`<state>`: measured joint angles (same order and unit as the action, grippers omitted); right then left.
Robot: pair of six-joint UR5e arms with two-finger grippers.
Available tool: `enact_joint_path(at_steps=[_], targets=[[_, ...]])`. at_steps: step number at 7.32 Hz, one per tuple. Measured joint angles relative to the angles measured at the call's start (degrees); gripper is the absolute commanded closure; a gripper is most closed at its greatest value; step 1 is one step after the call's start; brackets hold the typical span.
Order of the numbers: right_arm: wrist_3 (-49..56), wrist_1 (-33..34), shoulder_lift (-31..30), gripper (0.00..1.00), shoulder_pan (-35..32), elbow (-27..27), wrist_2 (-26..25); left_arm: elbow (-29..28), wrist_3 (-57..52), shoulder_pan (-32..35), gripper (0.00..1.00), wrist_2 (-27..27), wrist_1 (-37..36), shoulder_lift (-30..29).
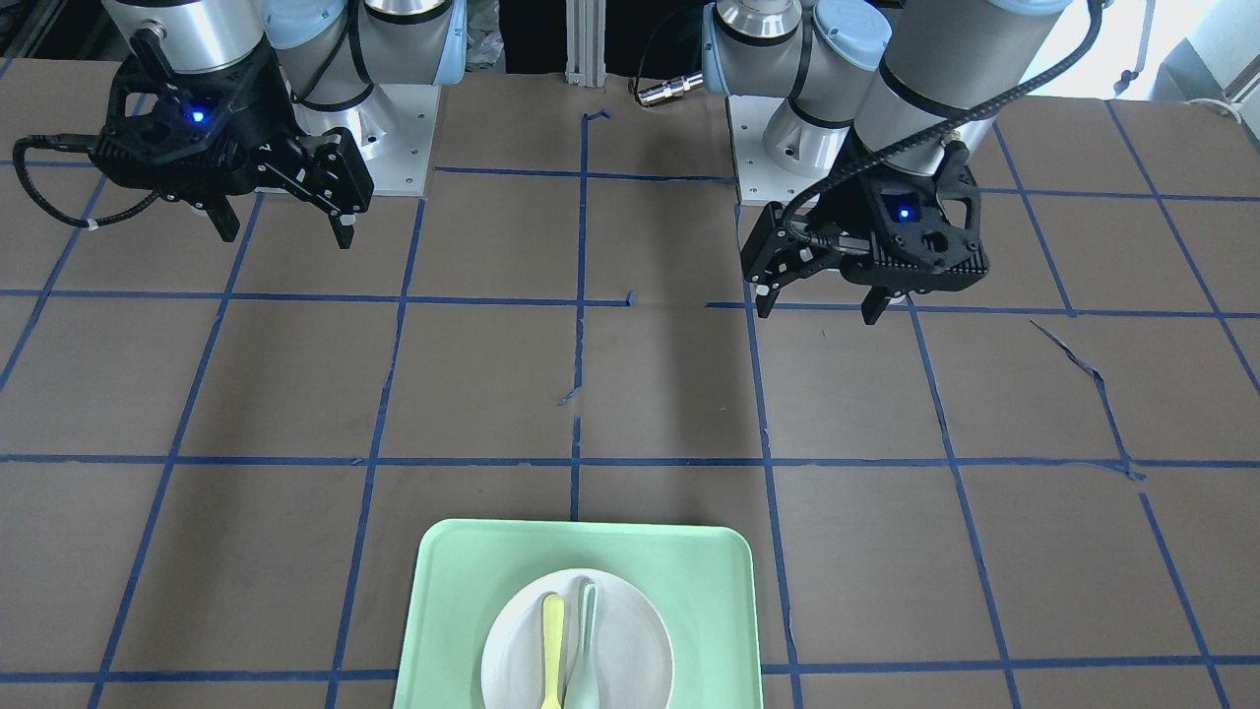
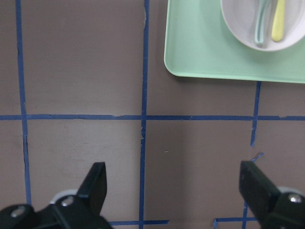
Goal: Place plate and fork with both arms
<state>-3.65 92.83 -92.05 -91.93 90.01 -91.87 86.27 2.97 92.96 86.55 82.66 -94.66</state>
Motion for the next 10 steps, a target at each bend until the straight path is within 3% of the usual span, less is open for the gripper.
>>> enact_joint_path(at_steps=[4,6,8,10], targets=[[-0.03,0.89,0.30,0.00,-0.02,0.82,0.31,2.09,0.01,0.86,0.00,3.47,0.08,1.28],[-0.03,4.92,3.96,0.00,-1.14,0.37,0.88,2.40,0.00,0.90,0.00,3.67,0.13,1.49],[-0.06,11.15,13.30,0.00,-4.50,-4.09,0.88,2.47,-0.06,0.91,0.00,3.80,0.21,1.59],[-0.56,12.43,26.03,0.00,-6.11,-15.29,0.97,2.79,-0.05,0.91,0.00,3.87,0.22,1.71]])
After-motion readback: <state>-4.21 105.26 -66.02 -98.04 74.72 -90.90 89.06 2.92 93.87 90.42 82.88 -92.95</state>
